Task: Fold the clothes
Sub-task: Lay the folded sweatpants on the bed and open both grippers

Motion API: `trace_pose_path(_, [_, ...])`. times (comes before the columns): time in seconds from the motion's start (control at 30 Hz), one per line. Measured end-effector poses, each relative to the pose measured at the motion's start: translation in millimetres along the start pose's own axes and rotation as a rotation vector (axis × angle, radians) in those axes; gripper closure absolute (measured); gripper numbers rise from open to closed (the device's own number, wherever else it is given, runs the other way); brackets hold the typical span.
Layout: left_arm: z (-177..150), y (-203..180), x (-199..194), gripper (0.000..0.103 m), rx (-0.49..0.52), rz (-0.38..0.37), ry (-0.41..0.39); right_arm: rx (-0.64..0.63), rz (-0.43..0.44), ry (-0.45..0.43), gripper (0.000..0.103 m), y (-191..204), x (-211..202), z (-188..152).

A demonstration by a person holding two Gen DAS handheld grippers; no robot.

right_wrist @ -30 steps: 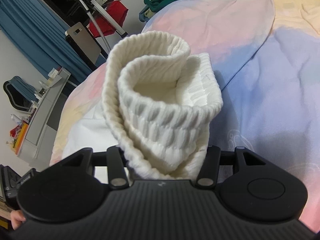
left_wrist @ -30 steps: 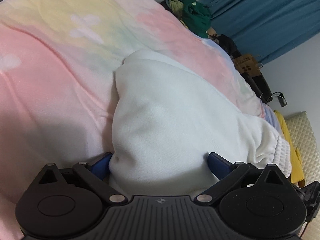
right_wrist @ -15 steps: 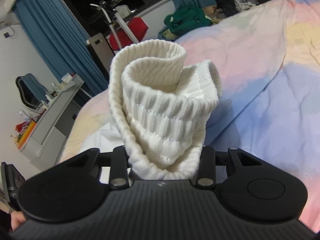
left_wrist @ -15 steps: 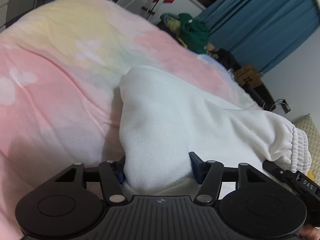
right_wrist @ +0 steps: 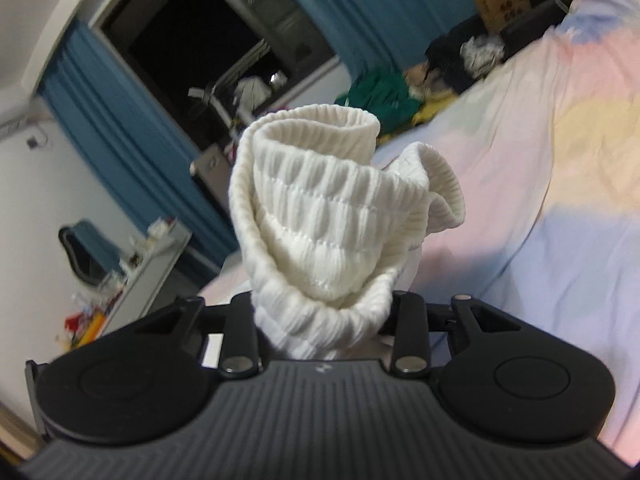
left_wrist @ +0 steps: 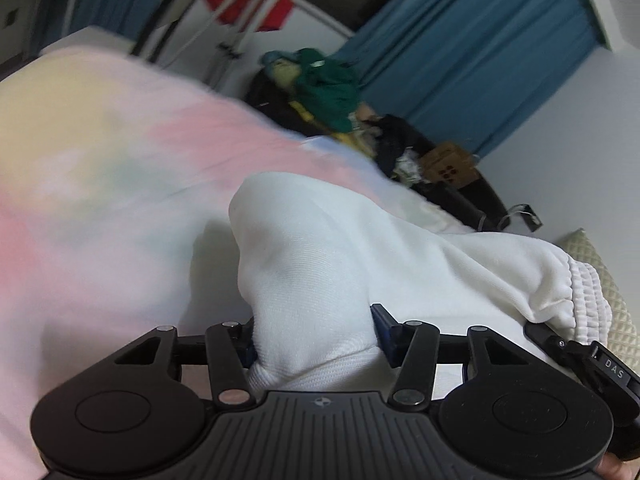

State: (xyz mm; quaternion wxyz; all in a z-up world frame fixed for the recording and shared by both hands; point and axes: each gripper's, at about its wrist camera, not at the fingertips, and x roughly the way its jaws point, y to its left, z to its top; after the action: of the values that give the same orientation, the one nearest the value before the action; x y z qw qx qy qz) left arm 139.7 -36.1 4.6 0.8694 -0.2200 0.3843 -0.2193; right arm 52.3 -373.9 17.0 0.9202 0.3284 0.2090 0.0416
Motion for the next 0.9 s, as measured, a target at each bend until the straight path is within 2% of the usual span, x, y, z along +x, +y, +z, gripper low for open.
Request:
trace_pose_path(0.13, [35.9,-69.8,62.2,0.049,0.08,-0.061,0.005,0.02,-0.03,-0.081,0.066,-39.4,-3.6,56.2])
trace_pose_path(0.27, [60.5,-133.3,141.0,0.049,0.121,-0.133,0.023,0.067,-0.062,-0.169,0.066,-100.4,2.1,107.0])
trace_pose_path(0.4, [61.1,-181.0,223.9,0.049,0.157,-0.184,0.061,0.108,-0.108,-0.248,0.066,-166.7,12.6,143.2])
trace_pose_path(0.47, [50.6,-190.1,256.2,0.049,0.17,-0.216,0.078,0.135,-0.136,-0.269,0.066,-198.9,18.5,150.6])
trace_pose_path(0.57, [33.6,-180.3,313.4,0.051,0.099,-0.254,0.135,0.208,-0.185,-0.289,0.066,-249.7,25.5,146.8])
trace_pose_path(0.67, [8.2,-158.9,354.0,0.052,0.078,-0.23,0.189,0.309,-0.219,-0.268,0.066,-298.9,39.8,125.4])
trace_pose_path(0.8, [-18.1,-127.7,379.2,0.044,0.071,-0.238,0.22,0.416,-0.252,-0.215,0.065,-343.8,52.7,78.2])
trace_pose_path(0.9, [-18.2,-121.2,383.5,0.041,0.102,-0.242,0.224,0.48,-0.205,-0.237,0.059,-353.9,49.2,53.7])
